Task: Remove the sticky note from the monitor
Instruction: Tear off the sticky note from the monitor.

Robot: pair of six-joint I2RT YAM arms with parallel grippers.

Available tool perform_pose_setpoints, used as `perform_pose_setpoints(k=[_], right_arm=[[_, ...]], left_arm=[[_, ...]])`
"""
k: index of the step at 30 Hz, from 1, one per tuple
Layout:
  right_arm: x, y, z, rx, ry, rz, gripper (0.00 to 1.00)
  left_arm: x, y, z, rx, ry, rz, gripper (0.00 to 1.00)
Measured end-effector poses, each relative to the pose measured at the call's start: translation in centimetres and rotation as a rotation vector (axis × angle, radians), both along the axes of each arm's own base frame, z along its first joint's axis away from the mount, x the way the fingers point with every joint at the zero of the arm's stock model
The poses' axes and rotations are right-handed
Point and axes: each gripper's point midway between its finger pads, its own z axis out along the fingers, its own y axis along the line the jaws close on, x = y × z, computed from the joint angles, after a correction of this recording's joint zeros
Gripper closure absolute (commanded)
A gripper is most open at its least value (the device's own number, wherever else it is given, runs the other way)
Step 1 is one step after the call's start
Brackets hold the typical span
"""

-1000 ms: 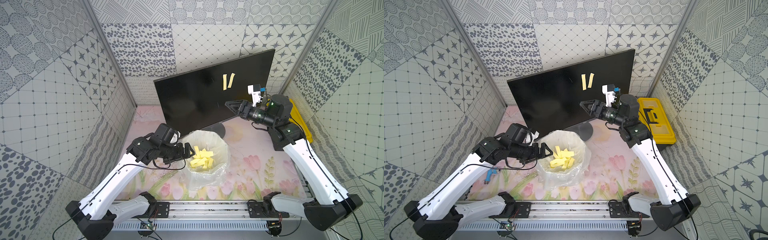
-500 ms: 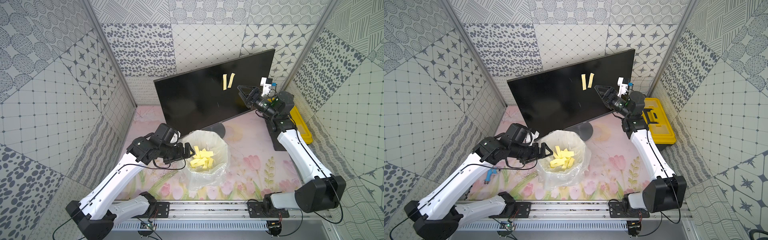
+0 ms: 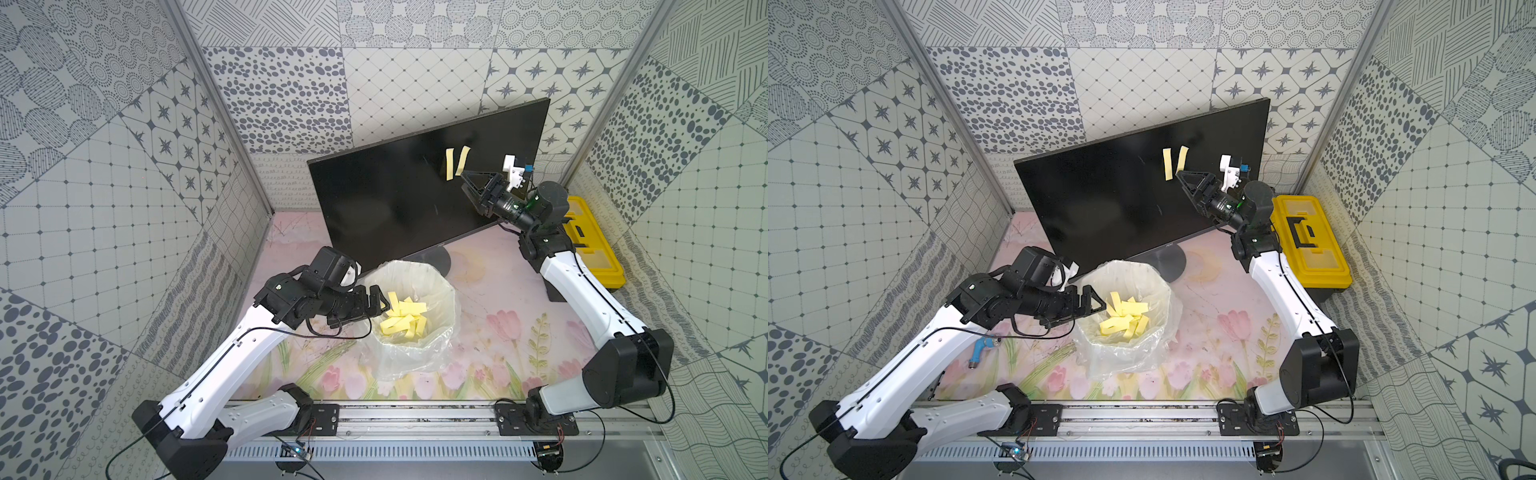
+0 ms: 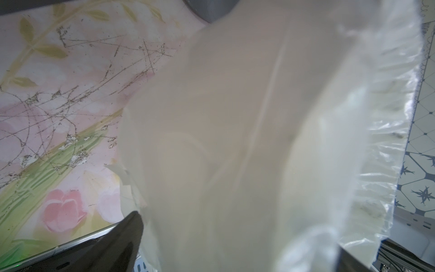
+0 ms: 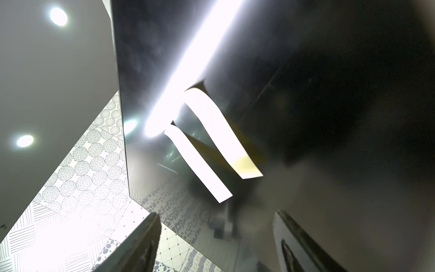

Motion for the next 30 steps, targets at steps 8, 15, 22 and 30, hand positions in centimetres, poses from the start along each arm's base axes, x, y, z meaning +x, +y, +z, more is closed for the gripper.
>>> perform_pose_setpoints(k=[8,15,22,30], right_arm=[[0.2,1.7,1.1,0.005,-0.023,0.035,0.22],[0.4,2.5,1.6,0.009,-0.034,0.048,0.3],[0.3,2.6,1.6,0.008,-0.035,0.052,0.54],[0.3,2.6,1.6,0.001,-0.041,0.054,0.93]], left_arm=[[0.0,0.0,0.0,0.0,0.0,0.0,0.01],[0.0,0.0,0.0,0.0,-0.001,0.0,0.01],[0.0,0.0,0.0,-0.001,-0.002,0.0,0.01],[0.0,0.0,0.0,-0.001,-0.002,0.0,0.01]])
